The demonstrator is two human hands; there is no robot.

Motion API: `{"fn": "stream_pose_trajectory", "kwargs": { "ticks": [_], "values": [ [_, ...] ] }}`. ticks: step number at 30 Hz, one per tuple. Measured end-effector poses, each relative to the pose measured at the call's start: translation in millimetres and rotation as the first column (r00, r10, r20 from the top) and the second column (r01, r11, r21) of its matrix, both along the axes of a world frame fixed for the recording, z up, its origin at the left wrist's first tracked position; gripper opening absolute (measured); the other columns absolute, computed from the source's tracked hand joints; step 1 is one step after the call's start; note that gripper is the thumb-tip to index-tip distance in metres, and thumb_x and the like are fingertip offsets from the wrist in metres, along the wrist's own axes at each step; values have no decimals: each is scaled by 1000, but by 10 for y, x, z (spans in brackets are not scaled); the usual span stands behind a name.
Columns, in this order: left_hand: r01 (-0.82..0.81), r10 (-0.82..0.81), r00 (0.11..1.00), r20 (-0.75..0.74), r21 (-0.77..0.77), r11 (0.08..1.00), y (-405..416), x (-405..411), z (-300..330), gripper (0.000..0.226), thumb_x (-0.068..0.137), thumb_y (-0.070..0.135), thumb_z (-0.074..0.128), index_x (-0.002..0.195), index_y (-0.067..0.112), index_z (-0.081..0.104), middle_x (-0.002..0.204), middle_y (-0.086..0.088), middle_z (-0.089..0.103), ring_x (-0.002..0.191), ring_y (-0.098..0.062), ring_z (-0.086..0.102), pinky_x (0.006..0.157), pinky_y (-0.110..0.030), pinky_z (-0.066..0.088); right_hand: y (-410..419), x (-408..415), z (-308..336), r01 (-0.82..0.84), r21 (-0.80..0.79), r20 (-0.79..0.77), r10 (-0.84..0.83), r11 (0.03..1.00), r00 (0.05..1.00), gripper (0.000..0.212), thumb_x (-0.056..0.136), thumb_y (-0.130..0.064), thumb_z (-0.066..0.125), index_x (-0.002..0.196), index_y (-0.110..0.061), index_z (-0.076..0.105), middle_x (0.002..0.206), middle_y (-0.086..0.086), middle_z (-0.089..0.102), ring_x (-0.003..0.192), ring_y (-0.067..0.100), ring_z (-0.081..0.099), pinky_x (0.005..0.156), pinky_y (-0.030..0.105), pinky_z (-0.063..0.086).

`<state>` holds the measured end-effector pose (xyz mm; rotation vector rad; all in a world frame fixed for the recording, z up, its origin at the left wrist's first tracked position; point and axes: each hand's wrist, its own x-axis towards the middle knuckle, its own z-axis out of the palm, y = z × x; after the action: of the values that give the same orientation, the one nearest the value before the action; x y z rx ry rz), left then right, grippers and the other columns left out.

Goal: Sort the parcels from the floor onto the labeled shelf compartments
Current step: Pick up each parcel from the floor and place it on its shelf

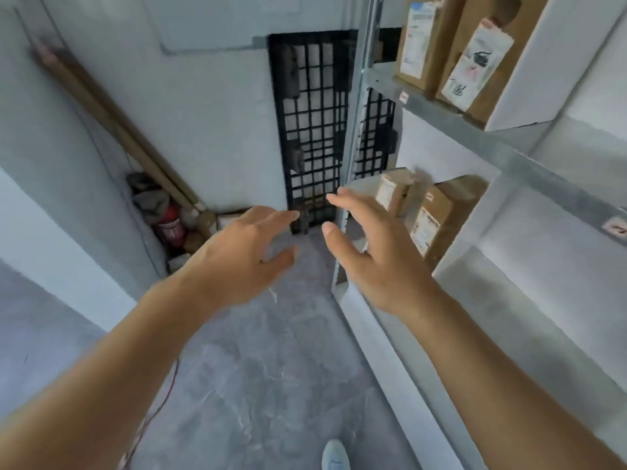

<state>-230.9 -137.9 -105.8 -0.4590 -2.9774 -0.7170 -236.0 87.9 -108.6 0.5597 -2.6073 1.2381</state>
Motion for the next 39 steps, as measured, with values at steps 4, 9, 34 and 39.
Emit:
{"fn": "stream_pose_trajectory", "kwargs": {
  "ticks": [4,9,34,39],
  "values": [
    [-186,194,977,89,-94,978,-452,-597,-285,59,98,48,57,154,37,42,141,9,51,124,-17,57,98,-30,44,-413,-962,-312,-148,20,88,146,989,985,60,94,-59,50,146,-28,56,155,-16,48,143,-3,42,118,30,39],
    [-332,343,923,173,-94,939,-994,-1190,-486,56,99,41,61,152,40,43,142,7,53,127,-18,56,103,-34,45,-996,-1916,-562,-307,51,176,294,950,940,51,101,-48,57,147,-25,56,154,-15,49,141,-3,42,116,25,37],
    [-613,566,578,588,-144,777,-4372,-5379,-3127,58,103,34,56,158,26,39,155,-5,46,141,-24,44,112,-29,32,-4705,-6414,-3011,-432,7,651,324,902,687,40,104,-47,50,140,-31,58,142,-14,59,127,2,57,108,35,49],
    [-665,577,492,652,-147,733,-4710,-6154,-4215,55,104,31,56,156,26,39,154,-6,46,138,-24,46,94,-20,27,-5259,-7199,-4206,-513,45,736,319,857,598,41,106,-44,45,143,-31,54,142,-7,57,115,8,60,104,37,48]
  ]
}}
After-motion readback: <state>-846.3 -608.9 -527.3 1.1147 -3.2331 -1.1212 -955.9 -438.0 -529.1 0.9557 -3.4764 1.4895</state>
